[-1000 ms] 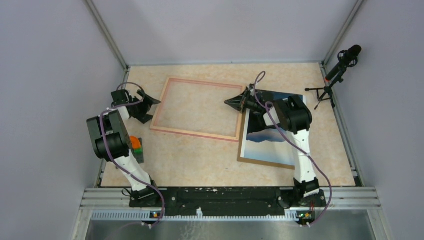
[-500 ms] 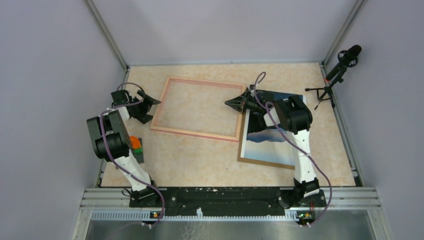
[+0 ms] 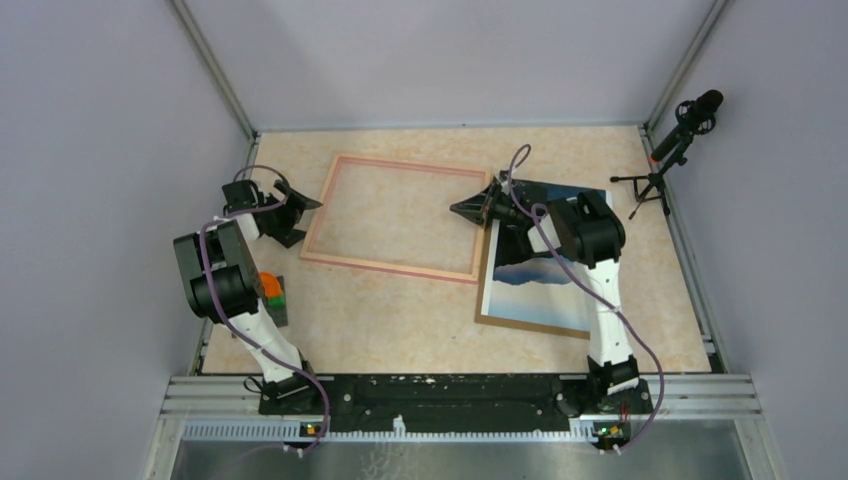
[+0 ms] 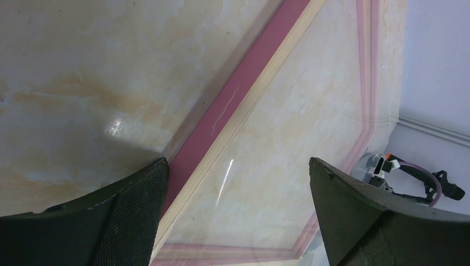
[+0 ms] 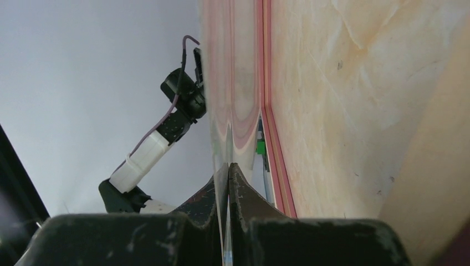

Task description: Put the photo into the frame

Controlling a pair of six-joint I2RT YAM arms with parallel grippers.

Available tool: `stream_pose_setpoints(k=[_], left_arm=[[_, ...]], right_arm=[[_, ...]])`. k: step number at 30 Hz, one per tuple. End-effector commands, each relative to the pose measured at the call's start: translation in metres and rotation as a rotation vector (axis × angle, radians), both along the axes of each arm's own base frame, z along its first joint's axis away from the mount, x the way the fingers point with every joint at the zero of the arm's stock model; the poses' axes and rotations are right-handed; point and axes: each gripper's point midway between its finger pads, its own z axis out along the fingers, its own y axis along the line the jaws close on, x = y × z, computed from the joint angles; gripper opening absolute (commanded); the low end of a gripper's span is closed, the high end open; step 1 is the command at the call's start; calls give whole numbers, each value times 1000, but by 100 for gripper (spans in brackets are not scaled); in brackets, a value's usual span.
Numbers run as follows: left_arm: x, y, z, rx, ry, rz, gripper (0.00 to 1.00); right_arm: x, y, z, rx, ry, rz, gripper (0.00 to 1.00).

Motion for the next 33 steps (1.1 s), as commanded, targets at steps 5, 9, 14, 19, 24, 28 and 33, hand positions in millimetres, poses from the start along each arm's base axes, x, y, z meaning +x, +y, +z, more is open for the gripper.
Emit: stream_pose_setpoints(k=[5, 9, 14, 19, 24, 28, 33], left_arm=[[2, 2, 11, 7, -42, 3, 99], [2, 2, 10, 4, -41, 3, 99], [2, 2, 10, 4, -43, 2, 99], [2, 2, 10, 2, -43, 3, 99], [2, -1, 9, -13, -45, 1, 99], [-1, -5, 3, -48, -31, -4, 99], [0, -7, 4, -60, -46, -7, 99]], right_arm=[[8, -3, 38, -8, -145, 14, 0], [10, -6, 37, -14, -147, 10, 0], [14, -9, 37, -16, -150, 0, 0], [14, -8, 36, -19, -150, -2, 0], [14, -6, 34, -18, -154, 3, 0], [12, 1, 34, -17, -164, 19, 0], [9, 6, 38, -13, -197, 36, 0]])
